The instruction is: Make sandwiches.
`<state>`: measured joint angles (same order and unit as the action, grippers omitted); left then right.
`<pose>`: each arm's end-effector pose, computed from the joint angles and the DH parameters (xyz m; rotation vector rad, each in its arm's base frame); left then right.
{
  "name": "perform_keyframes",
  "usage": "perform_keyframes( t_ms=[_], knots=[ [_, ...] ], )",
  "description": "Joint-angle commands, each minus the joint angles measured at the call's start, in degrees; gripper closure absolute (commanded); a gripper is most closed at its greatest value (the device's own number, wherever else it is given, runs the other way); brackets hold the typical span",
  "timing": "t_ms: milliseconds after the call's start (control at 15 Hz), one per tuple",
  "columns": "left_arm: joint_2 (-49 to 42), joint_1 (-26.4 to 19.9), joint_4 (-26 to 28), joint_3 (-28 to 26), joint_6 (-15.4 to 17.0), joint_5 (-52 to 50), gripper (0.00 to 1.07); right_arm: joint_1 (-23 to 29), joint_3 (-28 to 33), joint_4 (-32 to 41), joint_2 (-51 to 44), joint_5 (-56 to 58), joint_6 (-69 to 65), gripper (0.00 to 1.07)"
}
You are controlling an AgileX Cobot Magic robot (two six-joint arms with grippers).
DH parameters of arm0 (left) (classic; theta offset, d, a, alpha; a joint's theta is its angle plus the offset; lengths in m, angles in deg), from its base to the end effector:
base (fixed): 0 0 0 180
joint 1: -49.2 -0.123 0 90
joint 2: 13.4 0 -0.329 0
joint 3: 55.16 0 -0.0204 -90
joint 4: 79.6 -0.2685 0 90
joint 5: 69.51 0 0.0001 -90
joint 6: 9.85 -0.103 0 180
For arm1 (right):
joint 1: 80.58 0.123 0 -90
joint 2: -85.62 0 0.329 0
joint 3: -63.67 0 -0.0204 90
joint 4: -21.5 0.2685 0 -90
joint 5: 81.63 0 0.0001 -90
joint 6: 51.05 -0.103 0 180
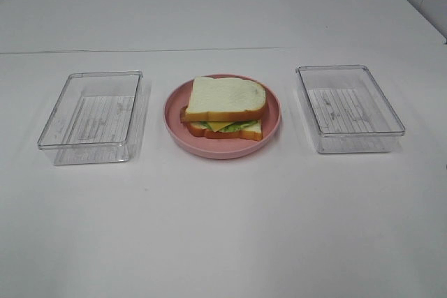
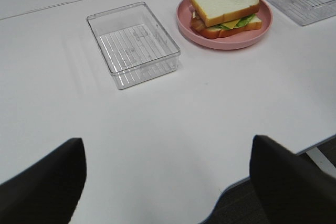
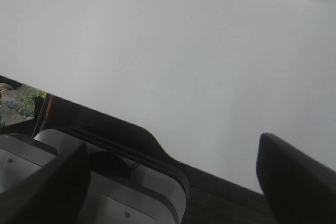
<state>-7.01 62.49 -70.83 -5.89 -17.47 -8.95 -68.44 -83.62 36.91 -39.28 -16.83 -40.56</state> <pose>-0.0275 -0.0076 0.2832 0.3756 1.9926 -0.2451 0.1184 0.0508 0.3353 -0.4469 2.6081 0.3702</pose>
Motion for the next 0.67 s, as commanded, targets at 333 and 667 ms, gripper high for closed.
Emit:
perform_keyframes(
  t_ms=[333,667],
  knots=[
    [-1.20,0.06,0.06,0.29,0.23,-0.52,0.26,0.11,15.58,-4.81,-29.34,-1.55,0.80,0.26],
    [-1.20,0.06,0.11,0.29,0.23,-0.52,0.26,0.11,16.73,-7.91,-36.21,-3.84,-2.64,0.27]
  ],
)
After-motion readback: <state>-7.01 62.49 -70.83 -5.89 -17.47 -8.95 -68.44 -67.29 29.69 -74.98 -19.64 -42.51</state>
